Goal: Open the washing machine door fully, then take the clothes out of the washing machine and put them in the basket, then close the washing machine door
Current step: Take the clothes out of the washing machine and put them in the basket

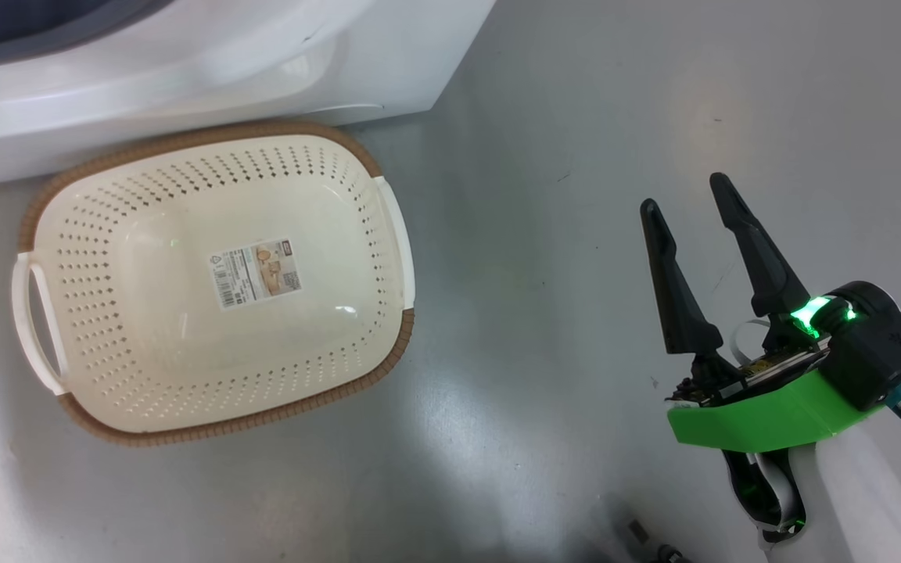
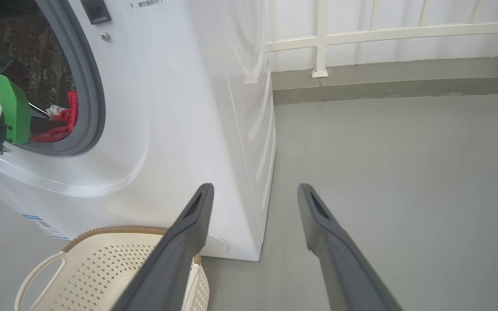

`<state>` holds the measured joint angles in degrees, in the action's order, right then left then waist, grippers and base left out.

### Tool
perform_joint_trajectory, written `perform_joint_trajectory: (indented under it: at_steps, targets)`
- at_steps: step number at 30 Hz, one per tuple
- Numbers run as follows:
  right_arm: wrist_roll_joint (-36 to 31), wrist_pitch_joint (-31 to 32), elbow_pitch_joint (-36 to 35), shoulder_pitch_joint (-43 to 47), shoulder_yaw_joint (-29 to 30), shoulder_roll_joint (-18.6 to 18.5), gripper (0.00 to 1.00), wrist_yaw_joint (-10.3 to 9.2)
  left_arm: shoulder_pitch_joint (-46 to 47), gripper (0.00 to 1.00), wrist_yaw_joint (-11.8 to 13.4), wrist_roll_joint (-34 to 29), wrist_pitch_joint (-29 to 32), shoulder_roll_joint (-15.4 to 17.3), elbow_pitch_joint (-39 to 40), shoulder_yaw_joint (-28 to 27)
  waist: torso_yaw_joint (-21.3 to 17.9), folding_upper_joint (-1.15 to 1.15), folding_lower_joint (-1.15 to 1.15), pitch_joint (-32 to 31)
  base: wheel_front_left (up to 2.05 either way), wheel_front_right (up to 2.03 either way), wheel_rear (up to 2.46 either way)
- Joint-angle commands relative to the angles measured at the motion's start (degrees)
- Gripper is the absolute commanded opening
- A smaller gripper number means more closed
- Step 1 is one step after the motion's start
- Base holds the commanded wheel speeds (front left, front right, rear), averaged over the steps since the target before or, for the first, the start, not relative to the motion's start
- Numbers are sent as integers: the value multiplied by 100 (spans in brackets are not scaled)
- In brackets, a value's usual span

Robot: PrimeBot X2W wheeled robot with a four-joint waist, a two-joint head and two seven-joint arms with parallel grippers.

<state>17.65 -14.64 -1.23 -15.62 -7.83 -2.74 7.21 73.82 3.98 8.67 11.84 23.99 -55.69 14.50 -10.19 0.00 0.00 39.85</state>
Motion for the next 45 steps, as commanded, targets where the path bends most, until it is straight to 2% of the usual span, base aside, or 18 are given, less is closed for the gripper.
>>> perform_joint_trajectory:
  at_steps: [1, 16, 21, 24, 28, 39, 45]
  targets:
    - [49, -36, -99, 8, -91, -14, 100, 28, -54, 0, -25, 52, 49, 304, 47, -72, 13, 0, 0, -11, 0, 0, 0]
    - [47, -36, 4, -6, -36, -14, 100, 28, -372, 0, -15, 491, -830, 99, 540, -289, 149, 0, 0, -178, 0, 0, 0]
    - [12, -36, 25, 30, 27, -14, 100, 28, -658, 0, -59, 621, -1529, 42, 784, -363, 243, 0, 0, -313, 0, 0, 0]
    - [-40, -36, 25, 63, 68, -14, 100, 28, -948, 0, -89, 751, -2192, -81, 916, -436, 342, 0, 0, -431, 0, 0, 0]
    - [-69, -36, 41, 86, 84, -14, 100, 28, -1241, 0, -115, 840, -2589, -180, 1070, -518, 437, 0, 0, -590, 0, 0, 0]
    - [-138, -36, 118, 285, 118, -14, 100, 28, -2615, 0, -268, 864, -2682, -541, 2591, -1105, 654, 0, 0, -1179, 0, 0, 0]
    - [-183, -36, 166, 422, 159, -14, 100, 28, -3310, 0, -377, 658, -2683, -753, 3046, -1191, 718, 0, 0, -1548, 0, 0, 0]
